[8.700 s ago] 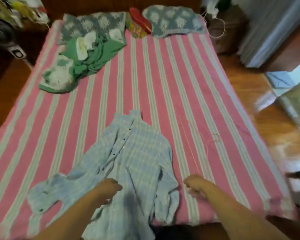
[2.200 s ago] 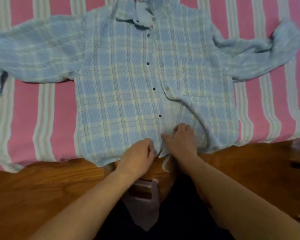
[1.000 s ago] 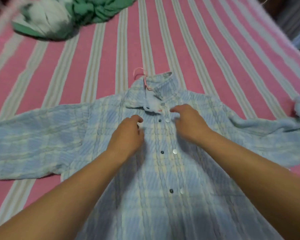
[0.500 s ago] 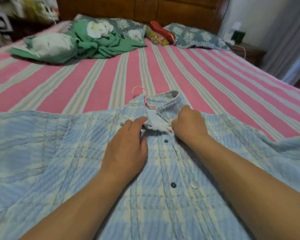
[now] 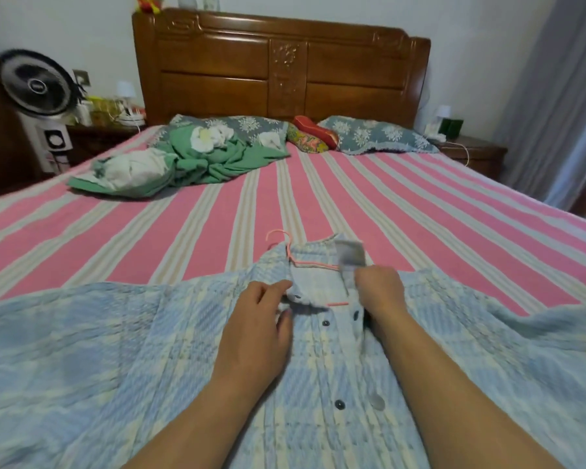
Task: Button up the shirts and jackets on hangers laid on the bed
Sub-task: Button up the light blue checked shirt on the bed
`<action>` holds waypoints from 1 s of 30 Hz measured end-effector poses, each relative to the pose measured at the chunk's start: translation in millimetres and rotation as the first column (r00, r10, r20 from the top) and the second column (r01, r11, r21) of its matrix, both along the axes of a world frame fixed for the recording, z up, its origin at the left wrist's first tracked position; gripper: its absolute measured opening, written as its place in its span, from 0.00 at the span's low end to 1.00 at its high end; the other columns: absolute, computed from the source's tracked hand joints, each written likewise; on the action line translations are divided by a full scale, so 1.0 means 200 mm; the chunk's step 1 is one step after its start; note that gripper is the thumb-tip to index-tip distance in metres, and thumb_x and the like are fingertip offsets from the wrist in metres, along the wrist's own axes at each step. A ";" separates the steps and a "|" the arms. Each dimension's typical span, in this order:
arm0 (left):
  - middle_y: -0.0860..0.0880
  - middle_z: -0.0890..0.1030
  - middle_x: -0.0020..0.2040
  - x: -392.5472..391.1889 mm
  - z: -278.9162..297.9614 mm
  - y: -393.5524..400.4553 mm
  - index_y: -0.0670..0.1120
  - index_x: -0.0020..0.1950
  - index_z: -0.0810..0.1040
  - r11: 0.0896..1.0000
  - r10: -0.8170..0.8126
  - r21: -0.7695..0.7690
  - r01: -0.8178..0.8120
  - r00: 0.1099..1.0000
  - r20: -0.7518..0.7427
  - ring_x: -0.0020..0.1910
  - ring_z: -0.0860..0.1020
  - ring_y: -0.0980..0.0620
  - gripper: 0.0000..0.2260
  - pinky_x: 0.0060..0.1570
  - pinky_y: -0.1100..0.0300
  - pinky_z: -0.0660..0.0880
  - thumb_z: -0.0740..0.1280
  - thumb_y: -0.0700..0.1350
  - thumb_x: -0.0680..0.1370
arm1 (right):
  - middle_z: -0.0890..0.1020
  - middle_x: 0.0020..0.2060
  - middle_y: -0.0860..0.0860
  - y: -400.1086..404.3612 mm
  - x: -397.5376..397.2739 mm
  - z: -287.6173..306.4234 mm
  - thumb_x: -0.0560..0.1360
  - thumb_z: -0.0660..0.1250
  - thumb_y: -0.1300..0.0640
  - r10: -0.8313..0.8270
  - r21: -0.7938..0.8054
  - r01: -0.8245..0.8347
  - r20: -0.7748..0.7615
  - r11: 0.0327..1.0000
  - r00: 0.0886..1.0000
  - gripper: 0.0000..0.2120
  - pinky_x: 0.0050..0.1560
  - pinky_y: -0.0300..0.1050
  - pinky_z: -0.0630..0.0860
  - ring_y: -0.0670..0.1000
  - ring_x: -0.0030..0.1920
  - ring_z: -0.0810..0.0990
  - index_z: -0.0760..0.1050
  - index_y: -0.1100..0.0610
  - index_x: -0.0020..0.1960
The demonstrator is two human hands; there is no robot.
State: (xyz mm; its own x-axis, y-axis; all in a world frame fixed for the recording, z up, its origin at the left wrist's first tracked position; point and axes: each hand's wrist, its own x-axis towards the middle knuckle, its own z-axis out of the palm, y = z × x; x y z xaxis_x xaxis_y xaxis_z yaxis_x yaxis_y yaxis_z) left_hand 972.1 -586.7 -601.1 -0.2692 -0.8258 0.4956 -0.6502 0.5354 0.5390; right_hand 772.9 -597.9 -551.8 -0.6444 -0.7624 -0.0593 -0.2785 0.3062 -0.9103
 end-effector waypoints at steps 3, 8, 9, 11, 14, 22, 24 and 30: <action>0.53 0.71 0.59 0.00 -0.03 -0.07 0.54 0.73 0.73 0.999 0.041 -0.034 -0.039 0.999 0.036 0.59 0.67 0.52 0.20 0.55 0.59 0.67 0.69 0.49 0.81 | 0.59 0.23 0.48 0.01 -0.11 -0.04 0.67 0.56 0.67 -0.023 -0.233 0.212 0.620 0.949 0.784 0.16 0.30 0.49 0.55 0.50 0.23 0.58 0.54 0.50 0.31; 0.52 0.73 0.68 -0.02 0.05 -0.13 0.56 0.62 0.83 0.998 0.065 -0.004 -0.065 0.994 0.091 0.68 0.64 0.48 0.11 0.65 0.48 0.66 0.71 0.50 0.79 | 0.73 0.38 0.58 0.01 -0.17 0.00 0.69 0.58 0.68 0.175 -0.107 -0.138 0.611 0.985 0.772 0.06 0.34 0.51 0.80 0.59 0.35 0.77 0.72 0.60 0.42; 0.52 0.74 0.68 -0.04 0.11 -0.19 0.56 0.58 0.85 0.999 0.047 -0.032 -0.043 0.988 0.150 0.69 0.64 0.46 0.08 0.65 0.47 0.65 0.71 0.51 0.79 | 0.76 0.41 0.60 0.01 -0.19 0.01 0.71 0.60 0.68 0.217 -0.084 -0.209 0.603 0.974 0.767 0.07 0.36 0.53 0.82 0.60 0.39 0.80 0.73 0.63 0.48; 0.52 0.78 0.65 -0.08 0.23 -0.31 0.53 0.53 0.85 0.998 -0.064 0.028 0.058 0.962 0.265 0.66 0.70 0.47 0.07 0.62 0.51 0.66 0.69 0.52 0.81 | 0.80 0.43 0.62 0.01 -0.21 0.02 0.75 0.63 0.67 0.310 -0.049 -0.341 0.551 0.939 0.775 0.07 0.39 0.52 0.84 0.58 0.40 0.84 0.75 0.67 0.52; 0.47 0.80 0.46 -0.24 0.30 -0.35 0.47 0.49 0.78 0.927 -0.244 0.332 0.175 0.954 0.177 0.44 0.76 0.49 0.09 0.43 0.55 0.70 0.64 0.51 0.84 | 0.83 0.34 0.61 -0.01 -0.20 0.04 0.76 0.65 0.68 0.342 -0.060 -0.348 0.399 0.936 0.851 0.08 0.43 0.54 0.84 0.56 0.34 0.83 0.76 0.71 0.53; 0.43 0.78 0.34 -0.26 0.14 -0.41 0.53 0.47 0.74 0.880 -0.249 0.364 0.304 0.949 -0.192 0.30 0.71 0.52 0.06 0.36 0.57 0.69 0.69 0.45 0.82 | 0.85 0.39 0.58 0.05 -0.16 0.07 0.82 0.62 0.65 0.583 0.000 -0.595 -0.201 0.804 0.787 0.45 0.36 0.48 0.84 0.53 0.34 0.86 0.40 0.27 0.76; 0.50 0.75 0.29 -0.25 0.14 -0.40 0.51 0.47 0.75 0.861 -0.318 0.368 0.351 0.936 -0.147 0.28 0.70 0.55 0.05 0.34 0.62 0.67 0.68 0.45 0.82 | 0.83 0.42 0.57 0.06 -0.15 0.09 0.84 0.57 0.63 0.611 0.030 -0.631 -0.292 0.775 0.736 0.37 0.38 0.50 0.84 0.53 0.33 0.85 0.50 0.25 0.75; 0.55 0.81 0.34 -0.25 0.15 -0.41 0.55 0.45 0.79 0.868 -0.339 0.372 0.329 0.940 -0.042 0.35 0.78 0.57 0.06 0.39 0.59 0.72 0.70 0.47 0.81 | 0.82 0.42 0.52 0.02 -0.23 0.06 0.80 0.57 0.67 0.586 0.232 -0.542 -0.412 0.808 0.698 0.20 0.38 0.52 0.82 0.52 0.34 0.84 0.79 0.49 0.62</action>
State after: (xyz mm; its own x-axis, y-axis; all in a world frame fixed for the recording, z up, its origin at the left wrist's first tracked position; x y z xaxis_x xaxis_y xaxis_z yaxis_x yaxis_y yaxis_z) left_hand 921.3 -668.6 -571.8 -0.5693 -0.8056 0.1639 -0.4834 0.4892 0.7260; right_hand 727.5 -593.9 -539.8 -0.0648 -0.9972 0.0363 -0.7866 0.0286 -0.6167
